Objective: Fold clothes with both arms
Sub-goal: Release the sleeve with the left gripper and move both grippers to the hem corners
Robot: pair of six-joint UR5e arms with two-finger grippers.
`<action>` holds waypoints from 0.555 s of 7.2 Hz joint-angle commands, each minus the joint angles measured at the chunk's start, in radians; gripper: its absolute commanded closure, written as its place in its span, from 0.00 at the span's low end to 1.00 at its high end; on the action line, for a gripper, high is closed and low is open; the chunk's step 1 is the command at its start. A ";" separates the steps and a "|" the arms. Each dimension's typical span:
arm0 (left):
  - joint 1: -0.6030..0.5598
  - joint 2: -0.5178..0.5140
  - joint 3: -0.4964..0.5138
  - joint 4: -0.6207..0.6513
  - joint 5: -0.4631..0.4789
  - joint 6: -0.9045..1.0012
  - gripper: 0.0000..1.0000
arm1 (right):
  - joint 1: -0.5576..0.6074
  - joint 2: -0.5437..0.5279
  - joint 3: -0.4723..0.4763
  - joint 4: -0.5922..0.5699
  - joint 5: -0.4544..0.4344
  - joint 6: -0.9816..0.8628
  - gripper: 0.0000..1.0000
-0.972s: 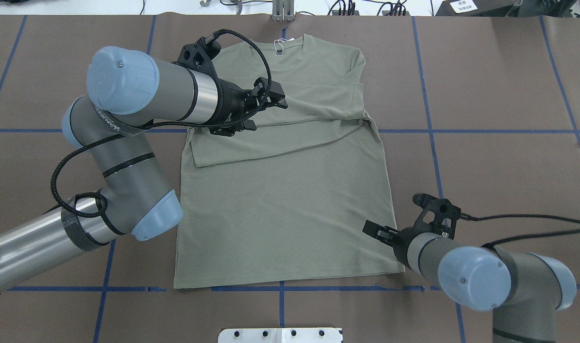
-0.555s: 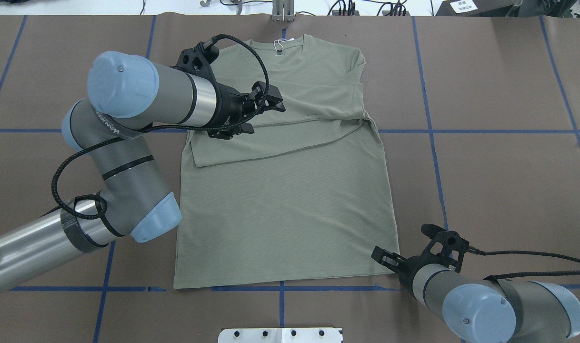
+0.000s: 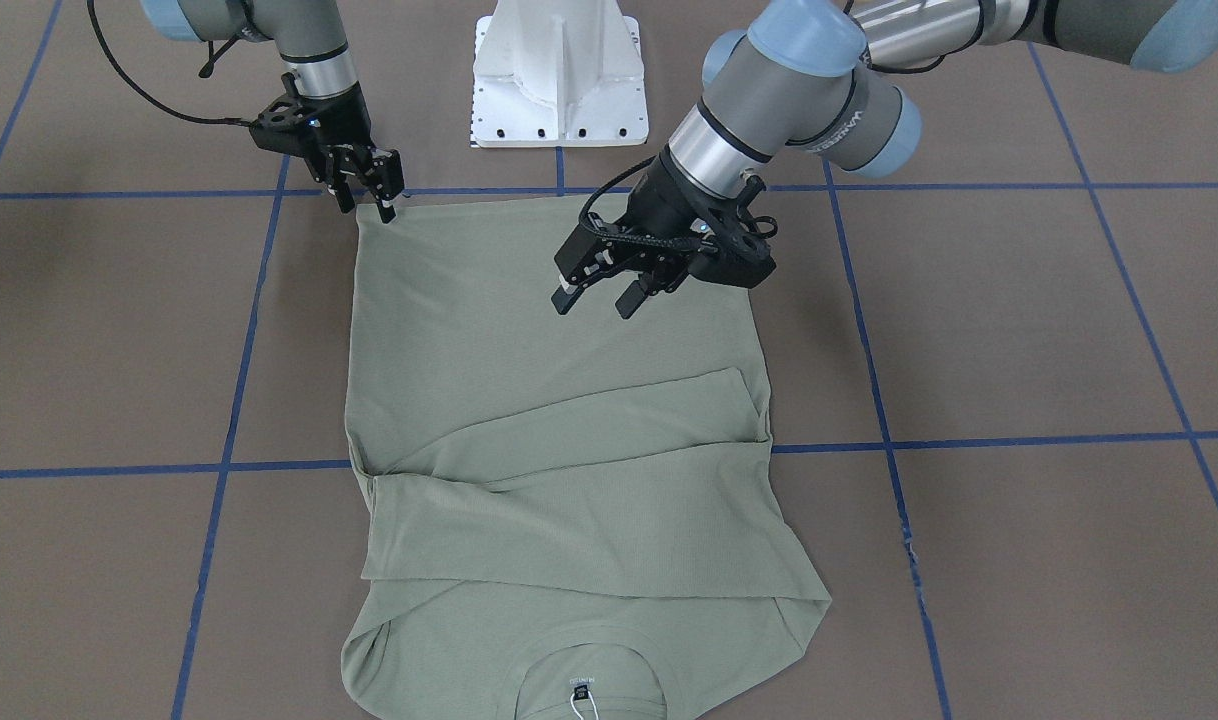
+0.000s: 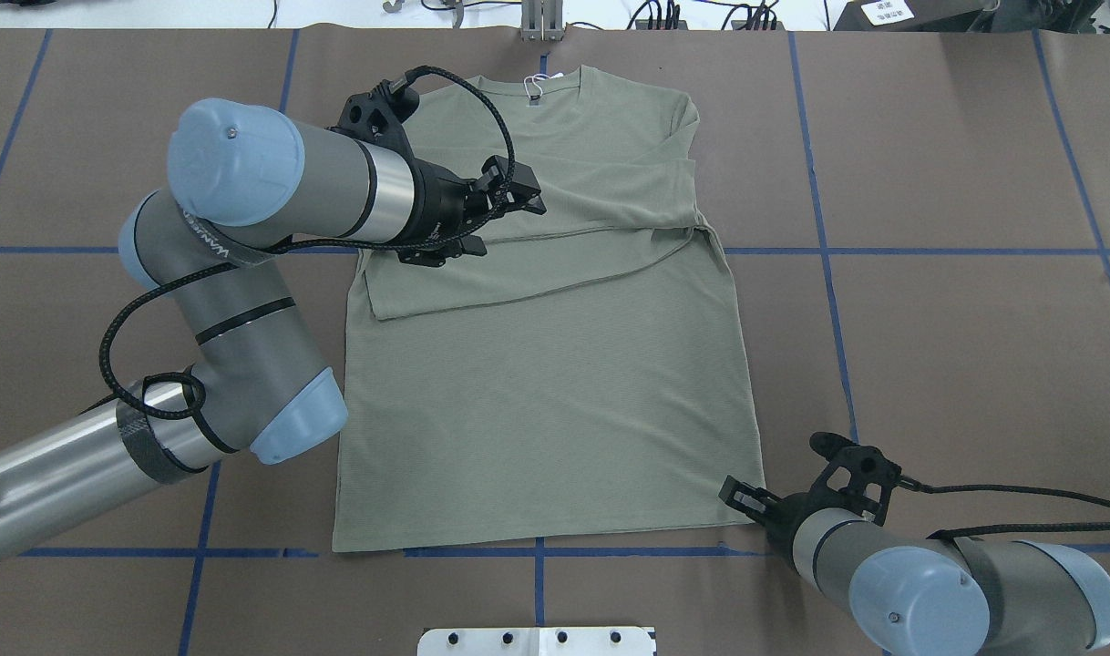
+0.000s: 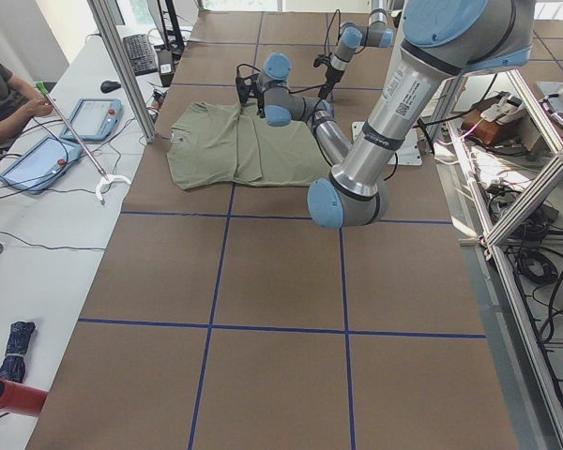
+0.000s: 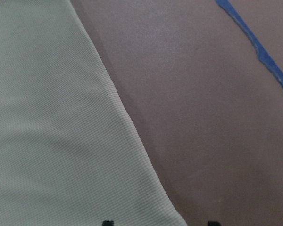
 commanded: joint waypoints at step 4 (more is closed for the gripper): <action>0.000 0.000 0.001 -0.001 0.001 -0.004 0.11 | -0.010 -0.022 0.009 0.002 0.009 0.023 0.84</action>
